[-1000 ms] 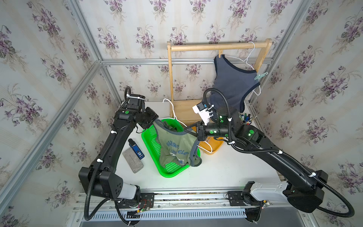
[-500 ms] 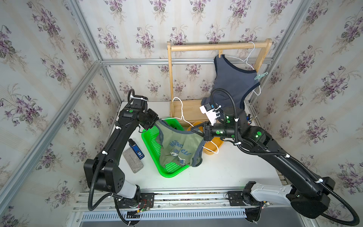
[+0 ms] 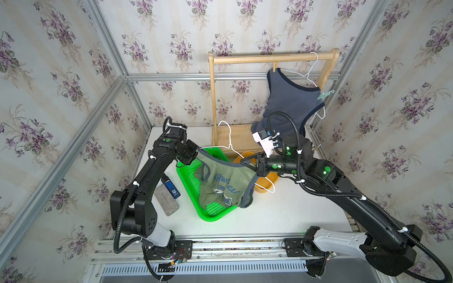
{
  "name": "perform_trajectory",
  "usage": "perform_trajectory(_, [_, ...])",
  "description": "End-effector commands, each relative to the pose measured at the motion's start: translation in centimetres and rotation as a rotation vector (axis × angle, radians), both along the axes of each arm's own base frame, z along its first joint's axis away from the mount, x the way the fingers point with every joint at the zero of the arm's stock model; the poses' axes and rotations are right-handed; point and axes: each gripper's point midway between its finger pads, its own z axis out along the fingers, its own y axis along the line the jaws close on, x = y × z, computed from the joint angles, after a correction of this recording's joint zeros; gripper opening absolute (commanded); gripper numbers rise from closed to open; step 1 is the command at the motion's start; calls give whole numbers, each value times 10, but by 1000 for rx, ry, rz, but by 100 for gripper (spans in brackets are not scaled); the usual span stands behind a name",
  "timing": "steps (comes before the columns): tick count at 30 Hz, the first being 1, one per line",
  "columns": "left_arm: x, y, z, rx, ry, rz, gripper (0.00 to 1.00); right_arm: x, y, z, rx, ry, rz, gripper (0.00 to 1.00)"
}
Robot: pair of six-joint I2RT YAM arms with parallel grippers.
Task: Remove the clothespins securing tank tops to the hanger
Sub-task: Remove the tank top from the hanger.
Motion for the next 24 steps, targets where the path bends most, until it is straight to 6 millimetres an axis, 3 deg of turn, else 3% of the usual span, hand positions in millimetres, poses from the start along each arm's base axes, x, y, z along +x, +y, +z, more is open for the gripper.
perform_trajectory(1, [4,-1,2,-18,-13,21,1,5,1,14,42,-46,-8,0])
perform_trajectory(10, [-28,10,-23,2,48,41,1,24,-11,33,105,-71,-70,0])
perform_trajectory(13, [-41,9,-29,-3,62,32,1,28,-6,37,116,-72,-57,0])
perform_trajectory(15, [-47,2,-31,-15,69,0,8,30,1,37,134,-67,-41,0])
perform_trajectory(16, [-49,-3,-33,-20,73,-22,16,32,4,37,144,-63,-32,0])
perform_trajectory(20, [-66,-7,-14,6,44,-82,73,41,17,35,150,-61,-9,0])
perform_trajectory(22, [-74,5,-2,68,35,-80,86,45,21,34,142,-63,-2,0])
perform_trajectory(24, [-81,18,15,129,14,-68,91,48,26,31,139,-58,10,0])
